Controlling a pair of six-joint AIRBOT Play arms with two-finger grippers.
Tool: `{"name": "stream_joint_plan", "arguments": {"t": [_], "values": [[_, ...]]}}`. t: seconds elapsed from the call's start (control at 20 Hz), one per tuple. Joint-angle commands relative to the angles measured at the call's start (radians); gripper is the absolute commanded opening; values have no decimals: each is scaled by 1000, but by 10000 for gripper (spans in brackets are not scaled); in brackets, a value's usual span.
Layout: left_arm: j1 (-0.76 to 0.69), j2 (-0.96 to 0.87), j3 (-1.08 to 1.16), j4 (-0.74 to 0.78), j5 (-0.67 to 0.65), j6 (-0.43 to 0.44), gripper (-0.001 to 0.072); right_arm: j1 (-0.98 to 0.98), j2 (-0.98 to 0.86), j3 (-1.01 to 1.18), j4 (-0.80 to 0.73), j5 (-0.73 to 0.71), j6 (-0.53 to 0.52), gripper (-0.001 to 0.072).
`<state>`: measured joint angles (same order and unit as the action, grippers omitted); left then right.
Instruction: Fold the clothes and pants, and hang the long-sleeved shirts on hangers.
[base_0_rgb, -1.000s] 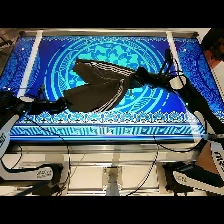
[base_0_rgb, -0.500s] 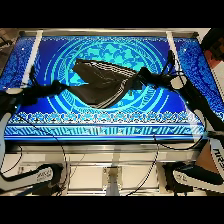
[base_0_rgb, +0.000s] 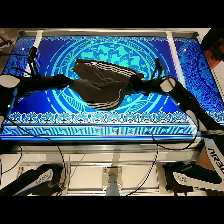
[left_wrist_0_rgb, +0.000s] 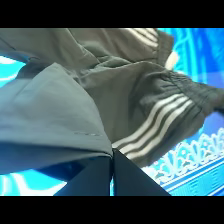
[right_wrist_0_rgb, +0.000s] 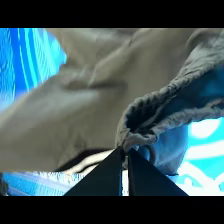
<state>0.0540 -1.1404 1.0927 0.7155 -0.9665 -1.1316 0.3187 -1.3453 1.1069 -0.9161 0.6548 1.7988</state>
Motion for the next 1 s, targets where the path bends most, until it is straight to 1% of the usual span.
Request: {"name": "stream_joint_plan", "arguments": {"t": [0.0,0.05,0.1,0.15,0.2,0.25,0.3,0.4,0.45,0.5,0.6,0.65,0.75,0.8,0.85,0.9,0.95], "values": [[-23,76,18,133,8,-59,1,89,0,0,-56,29,67,13],[-23,119,21,194,5,-89,0,101,2,0,-61,54,69,13],[-23,159,21,303,-21,-176,0,114,7,0,-74,86,72,13],[-23,186,21,428,-77,-263,0,127,19,0,-91,111,83,13],[-23,201,21,559,-155,-332,1,138,36,0,-110,123,98,13],[-23,204,20,653,-211,-354,1,149,56,0,-131,123,107,13],[-23,198,19,708,-227,-354,1,152,75,0,-146,123,129,13],[-21,167,19,716,-151,-354,2,149,94,0,-201,125,151,13],[-24,136,19,713,-100,-354,1,146,90,0,-261,133,177,13],[-30,85,19,714,-50,-364,1,143,79,0,-312,147,232,13],[-42,-63,19,702,22,-387,1,142,52,0,-382,148,289,14],[-52,-145,19,689,65,-387,2,143,39,0,-392,138,296,14],[-76,-302,20,686,224,-391,2,142,27,0,-410,122,315,14],[-85,-368,20,687,313,-439,2,142,27,0,-426,116,322,14],[-88,-416,21,686,375,-501,2,142,27,0,-443,116,333,14],[-88,-445,22,686,402,-563,2,142,27,0,-460,115,338,14],[-88,-460,22,686,418,-600,2,142,27,0,-469,116,338,14]]}}
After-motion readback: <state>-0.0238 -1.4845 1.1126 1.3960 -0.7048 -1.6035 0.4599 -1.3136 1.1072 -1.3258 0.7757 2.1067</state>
